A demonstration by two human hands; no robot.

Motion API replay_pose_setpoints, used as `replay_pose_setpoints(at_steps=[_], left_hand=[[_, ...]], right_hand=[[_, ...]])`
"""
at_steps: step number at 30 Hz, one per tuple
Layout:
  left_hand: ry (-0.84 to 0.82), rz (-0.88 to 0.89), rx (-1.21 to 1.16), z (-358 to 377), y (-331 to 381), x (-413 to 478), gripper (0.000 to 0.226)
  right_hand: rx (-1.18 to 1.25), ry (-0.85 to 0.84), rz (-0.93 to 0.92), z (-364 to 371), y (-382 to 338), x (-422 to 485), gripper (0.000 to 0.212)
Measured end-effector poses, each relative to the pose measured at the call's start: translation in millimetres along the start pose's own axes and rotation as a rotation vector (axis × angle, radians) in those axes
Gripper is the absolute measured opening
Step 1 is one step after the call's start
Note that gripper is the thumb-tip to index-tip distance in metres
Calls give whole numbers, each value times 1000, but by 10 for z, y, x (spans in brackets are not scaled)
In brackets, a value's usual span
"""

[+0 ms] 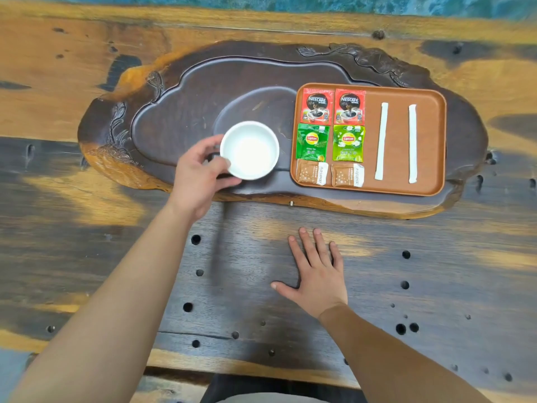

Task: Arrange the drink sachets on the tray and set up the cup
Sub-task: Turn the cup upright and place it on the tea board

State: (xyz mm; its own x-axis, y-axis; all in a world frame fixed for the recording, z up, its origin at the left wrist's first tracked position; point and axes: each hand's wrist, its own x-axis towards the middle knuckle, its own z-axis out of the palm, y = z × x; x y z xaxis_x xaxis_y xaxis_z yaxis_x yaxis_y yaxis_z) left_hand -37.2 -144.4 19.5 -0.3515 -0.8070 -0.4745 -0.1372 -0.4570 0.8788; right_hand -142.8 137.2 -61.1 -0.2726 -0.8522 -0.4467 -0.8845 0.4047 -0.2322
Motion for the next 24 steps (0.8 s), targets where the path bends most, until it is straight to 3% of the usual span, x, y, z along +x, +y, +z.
replay_pose_setpoints(at_steps=[15,24], left_hand=[[-162,-41,142,312,317,783,46],[-223,-87,83,300,345,828,47]], right_hand=[[14,-26,-2,-6,12,9,101],[6,-42,0,-13,3,3,101]])
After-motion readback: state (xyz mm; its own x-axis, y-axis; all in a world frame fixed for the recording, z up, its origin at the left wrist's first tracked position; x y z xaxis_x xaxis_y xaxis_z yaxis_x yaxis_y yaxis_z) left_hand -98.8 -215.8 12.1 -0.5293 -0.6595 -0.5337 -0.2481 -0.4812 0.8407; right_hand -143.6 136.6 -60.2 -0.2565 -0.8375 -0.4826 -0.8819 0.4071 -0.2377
